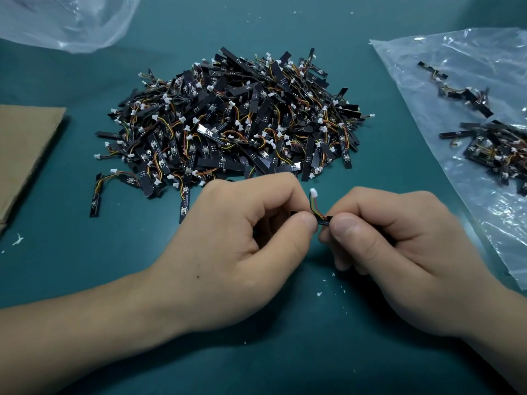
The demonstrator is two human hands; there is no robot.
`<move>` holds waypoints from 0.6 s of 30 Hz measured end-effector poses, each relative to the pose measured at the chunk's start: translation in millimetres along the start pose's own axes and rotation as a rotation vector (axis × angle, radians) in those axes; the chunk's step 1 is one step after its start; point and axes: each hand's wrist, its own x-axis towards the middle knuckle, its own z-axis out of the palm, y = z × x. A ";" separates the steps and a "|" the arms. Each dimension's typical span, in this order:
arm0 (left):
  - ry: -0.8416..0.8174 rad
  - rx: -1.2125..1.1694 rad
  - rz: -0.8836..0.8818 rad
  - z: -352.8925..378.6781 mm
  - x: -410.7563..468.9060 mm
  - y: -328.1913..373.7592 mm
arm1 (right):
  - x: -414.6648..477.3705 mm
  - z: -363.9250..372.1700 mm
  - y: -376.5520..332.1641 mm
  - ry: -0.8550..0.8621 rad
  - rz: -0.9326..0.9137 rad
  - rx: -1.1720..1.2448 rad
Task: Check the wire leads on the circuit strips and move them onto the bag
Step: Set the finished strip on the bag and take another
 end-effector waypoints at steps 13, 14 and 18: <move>0.019 0.020 0.075 3.0 -0.6 6.5 | 1.3 -3.1 0.4 -0.074 0.051 0.155; 0.019 0.022 0.075 3.5 -0.7 6.6 | 0.8 -3.2 1.5 -0.073 0.047 0.143; 0.014 0.001 0.076 3.5 -0.8 6.4 | 1.2 -4.2 1.4 -0.086 0.052 0.132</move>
